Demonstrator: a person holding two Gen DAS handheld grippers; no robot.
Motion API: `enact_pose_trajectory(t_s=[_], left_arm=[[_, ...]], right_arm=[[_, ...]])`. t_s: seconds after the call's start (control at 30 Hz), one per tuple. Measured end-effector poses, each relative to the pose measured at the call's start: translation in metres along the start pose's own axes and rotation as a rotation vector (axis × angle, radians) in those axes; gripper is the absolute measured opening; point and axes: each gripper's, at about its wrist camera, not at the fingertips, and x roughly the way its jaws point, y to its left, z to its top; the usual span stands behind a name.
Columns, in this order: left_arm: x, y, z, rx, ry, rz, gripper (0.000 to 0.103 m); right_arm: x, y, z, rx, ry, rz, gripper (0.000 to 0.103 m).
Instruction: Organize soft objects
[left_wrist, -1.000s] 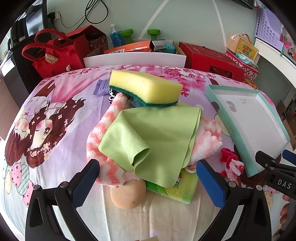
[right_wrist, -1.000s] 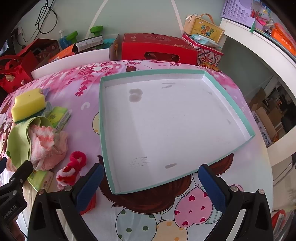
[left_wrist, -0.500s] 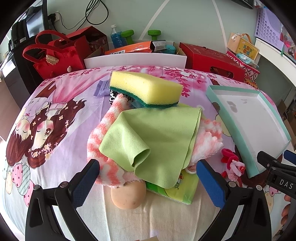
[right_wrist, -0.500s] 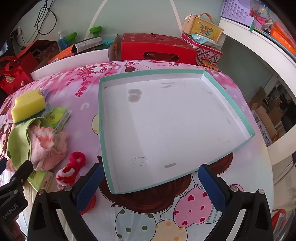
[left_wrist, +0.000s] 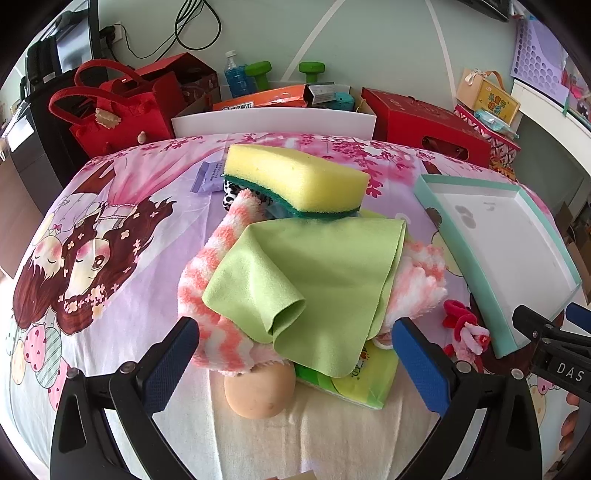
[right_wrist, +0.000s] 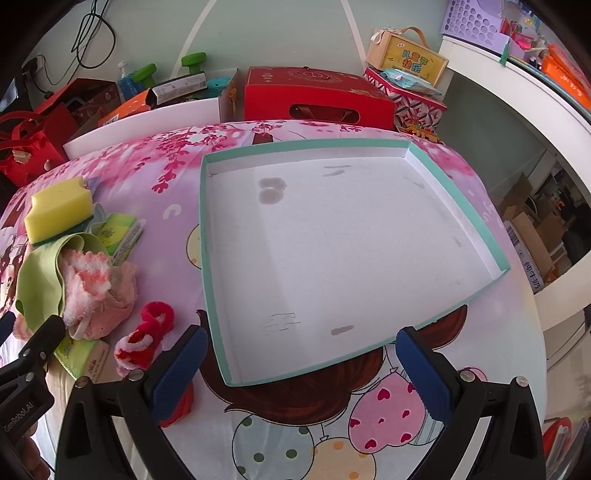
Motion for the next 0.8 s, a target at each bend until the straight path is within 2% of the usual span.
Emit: enact_pose_trajectory(t_s=[0.8], left_arm=[[0.0015, 0.0006, -0.0013, -0.005, 0.009, 0.003, 0.103]], right_arm=[[-0.0003, 0.0, 0.0, -0.001, 0.001, 0.001, 0.103]])
